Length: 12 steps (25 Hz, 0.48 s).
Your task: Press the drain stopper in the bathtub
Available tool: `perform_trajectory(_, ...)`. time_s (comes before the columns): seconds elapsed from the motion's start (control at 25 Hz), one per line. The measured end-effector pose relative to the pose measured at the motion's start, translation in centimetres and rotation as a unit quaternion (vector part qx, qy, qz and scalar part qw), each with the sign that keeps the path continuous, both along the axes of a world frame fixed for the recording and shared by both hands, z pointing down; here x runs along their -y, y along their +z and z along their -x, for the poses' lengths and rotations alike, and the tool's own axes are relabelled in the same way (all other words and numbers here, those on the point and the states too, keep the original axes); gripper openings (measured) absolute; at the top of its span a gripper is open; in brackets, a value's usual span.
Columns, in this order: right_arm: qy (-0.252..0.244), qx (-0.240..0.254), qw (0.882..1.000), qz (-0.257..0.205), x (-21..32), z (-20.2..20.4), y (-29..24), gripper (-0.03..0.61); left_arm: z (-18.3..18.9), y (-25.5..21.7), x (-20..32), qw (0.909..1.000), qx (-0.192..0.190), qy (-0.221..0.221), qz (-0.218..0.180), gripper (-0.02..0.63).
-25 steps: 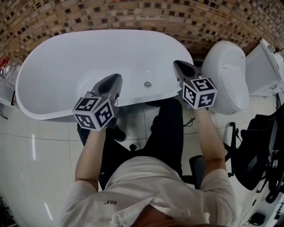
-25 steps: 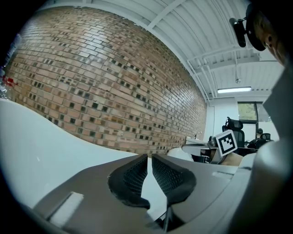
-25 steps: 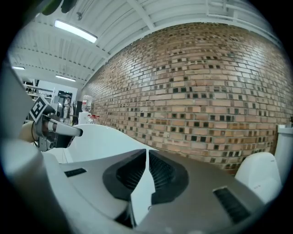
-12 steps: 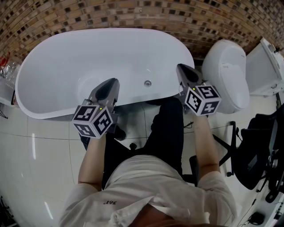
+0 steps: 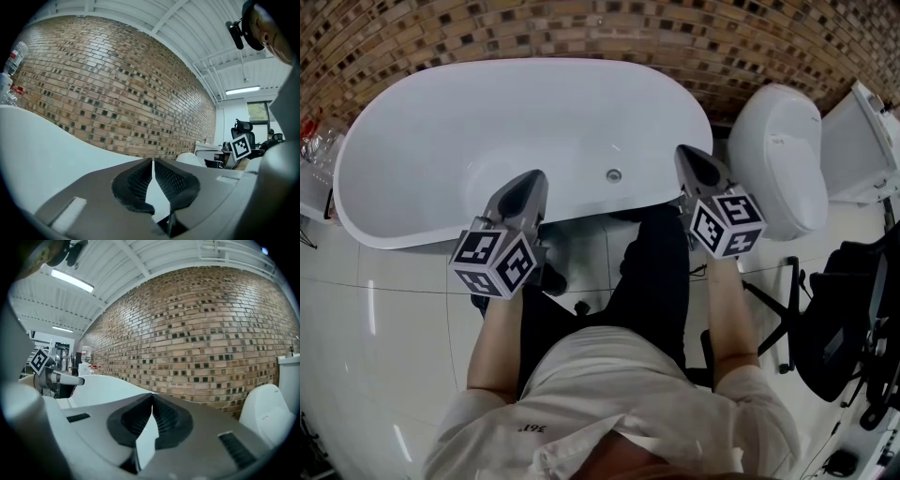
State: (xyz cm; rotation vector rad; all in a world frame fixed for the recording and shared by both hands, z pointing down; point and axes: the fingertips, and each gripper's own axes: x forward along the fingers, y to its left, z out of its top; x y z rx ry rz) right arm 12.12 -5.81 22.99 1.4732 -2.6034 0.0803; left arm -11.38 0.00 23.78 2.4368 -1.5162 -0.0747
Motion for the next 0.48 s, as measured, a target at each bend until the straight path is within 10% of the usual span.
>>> perform_trajectory(0.48, -0.011, 0.004, 1.0, 0.001, -0.98, 0.16, 0.56, 0.003, -0.26, 0.26, -0.84, 0.9998, 0.018, 0.001, -0.001, 0.008)
